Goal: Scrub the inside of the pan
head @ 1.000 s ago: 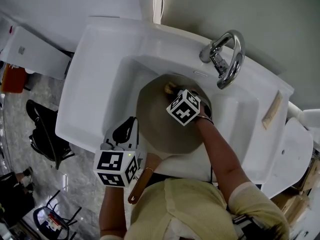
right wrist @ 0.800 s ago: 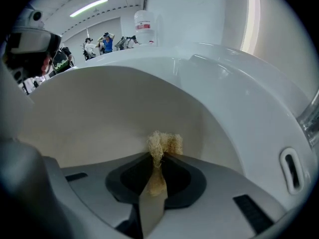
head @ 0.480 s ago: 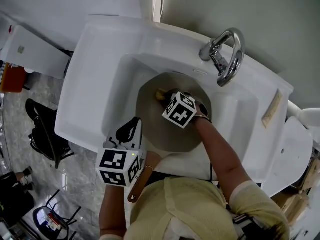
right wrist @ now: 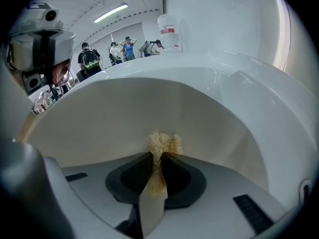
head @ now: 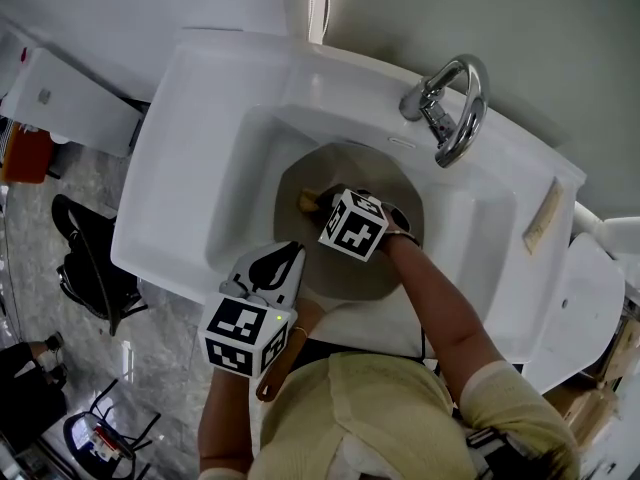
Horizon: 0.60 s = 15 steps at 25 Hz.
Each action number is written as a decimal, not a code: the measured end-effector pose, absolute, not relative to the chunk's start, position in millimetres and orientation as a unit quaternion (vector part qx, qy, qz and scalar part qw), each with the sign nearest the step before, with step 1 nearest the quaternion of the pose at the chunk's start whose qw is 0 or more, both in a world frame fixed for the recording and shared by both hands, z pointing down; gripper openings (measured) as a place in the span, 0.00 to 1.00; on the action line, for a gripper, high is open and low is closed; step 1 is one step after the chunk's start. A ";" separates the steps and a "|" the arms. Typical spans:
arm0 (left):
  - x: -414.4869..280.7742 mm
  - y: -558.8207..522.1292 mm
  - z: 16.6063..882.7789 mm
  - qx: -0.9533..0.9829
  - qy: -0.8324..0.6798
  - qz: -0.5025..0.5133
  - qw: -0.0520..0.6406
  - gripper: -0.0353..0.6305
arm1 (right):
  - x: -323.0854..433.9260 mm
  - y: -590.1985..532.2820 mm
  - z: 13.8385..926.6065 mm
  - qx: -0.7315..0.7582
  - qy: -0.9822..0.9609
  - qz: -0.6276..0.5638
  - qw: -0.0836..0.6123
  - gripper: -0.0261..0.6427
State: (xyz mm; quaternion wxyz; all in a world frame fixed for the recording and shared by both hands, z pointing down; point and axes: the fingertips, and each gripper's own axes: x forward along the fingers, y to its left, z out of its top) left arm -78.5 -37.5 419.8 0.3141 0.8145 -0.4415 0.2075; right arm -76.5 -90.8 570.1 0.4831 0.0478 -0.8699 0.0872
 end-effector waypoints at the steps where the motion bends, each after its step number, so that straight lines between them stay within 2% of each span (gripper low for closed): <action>1: -76.2 -35.4 420.3 0.817 -0.435 0.211 0.314 0.16 | -78.0 -87.5 568.9 0.040 -0.871 0.087 0.482 0.15; 15: -73.3 -20.1 423.0 0.821 -0.422 0.236 0.304 0.16 | -78.8 -26.5 554.0 -0.084 -0.868 0.109 0.477 0.15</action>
